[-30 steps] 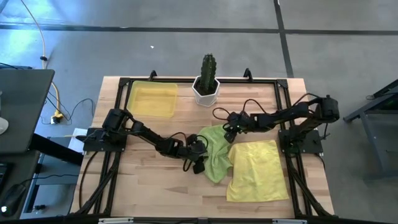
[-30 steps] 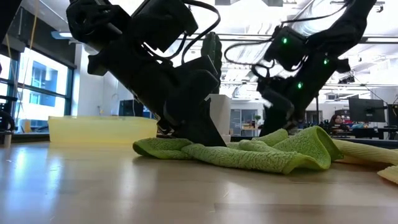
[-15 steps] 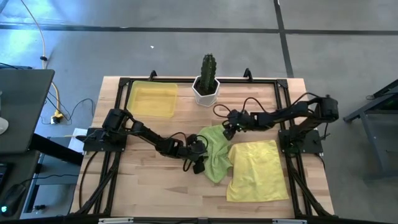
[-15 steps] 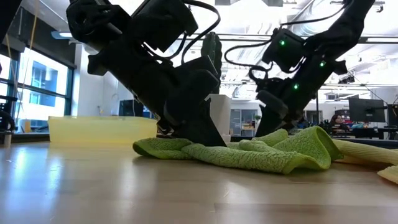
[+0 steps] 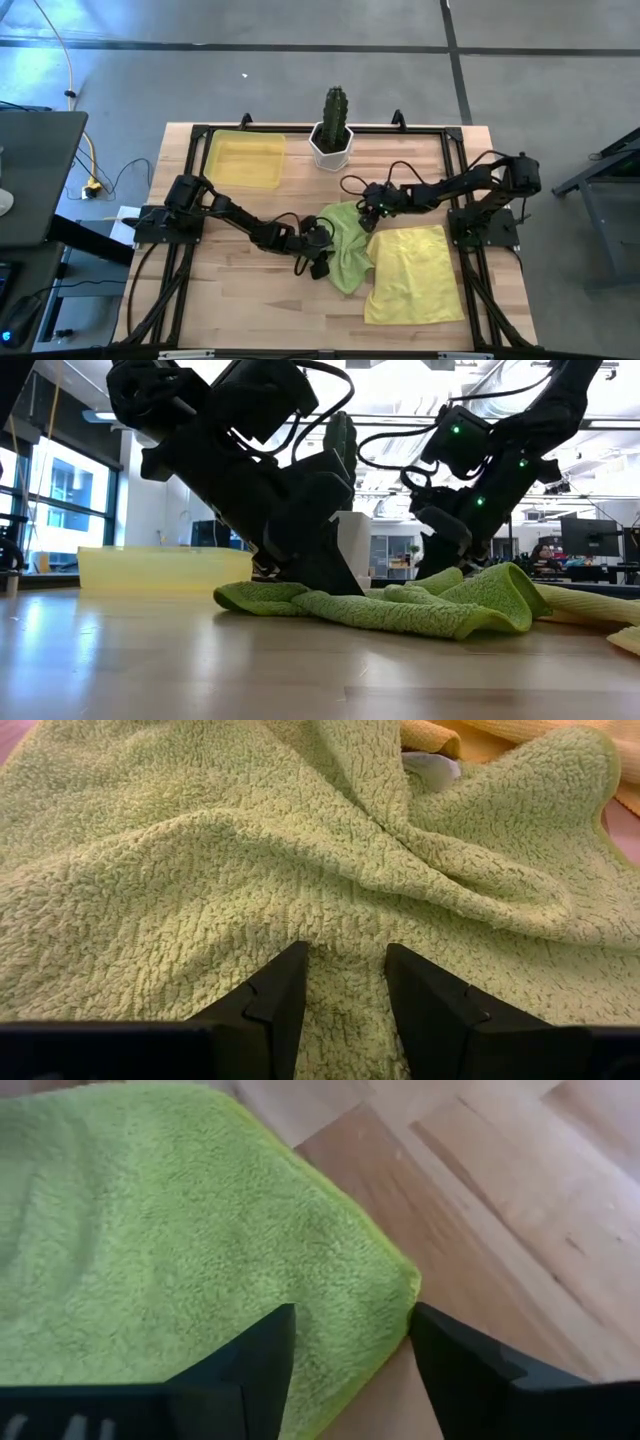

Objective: Roll microfiber towels into tight, uniform cylinder then place into a basket
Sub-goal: Fold the green microfiber towel

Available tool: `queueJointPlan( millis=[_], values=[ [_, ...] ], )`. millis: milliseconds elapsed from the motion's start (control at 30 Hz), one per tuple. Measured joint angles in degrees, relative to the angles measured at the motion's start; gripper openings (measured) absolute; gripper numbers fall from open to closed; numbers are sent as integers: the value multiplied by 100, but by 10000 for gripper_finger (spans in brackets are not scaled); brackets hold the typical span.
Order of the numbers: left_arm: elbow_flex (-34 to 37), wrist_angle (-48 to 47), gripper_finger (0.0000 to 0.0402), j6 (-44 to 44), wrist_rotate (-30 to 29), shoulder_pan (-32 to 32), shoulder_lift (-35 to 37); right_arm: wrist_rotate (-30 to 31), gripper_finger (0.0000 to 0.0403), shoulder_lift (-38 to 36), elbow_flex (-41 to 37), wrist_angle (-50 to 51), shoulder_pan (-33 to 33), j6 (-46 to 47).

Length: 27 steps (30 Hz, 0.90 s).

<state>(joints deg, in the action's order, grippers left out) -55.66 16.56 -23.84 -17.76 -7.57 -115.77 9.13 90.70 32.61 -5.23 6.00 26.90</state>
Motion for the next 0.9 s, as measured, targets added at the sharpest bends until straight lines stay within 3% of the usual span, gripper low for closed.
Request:
queueJointPlan(
  millis=[167, 433, 567, 900],
  values=[
    [0, 2, 131, -1, 0, 0, 0, 170, 138, 202, 12, -131, -46, 1],
    [0, 8, 131, -2, -165, -4, 0, 563, 11, 356, 21, -212, -148, -30],
    [0, 76, 131, -2, -362, -4, 18, 733, 13, 309, 19, -189, -157, -93],
    [-125, 600, 131, 417, -391, -11, 190, 937, 1, -604, -5, -73, -366, -1618]
  ],
)
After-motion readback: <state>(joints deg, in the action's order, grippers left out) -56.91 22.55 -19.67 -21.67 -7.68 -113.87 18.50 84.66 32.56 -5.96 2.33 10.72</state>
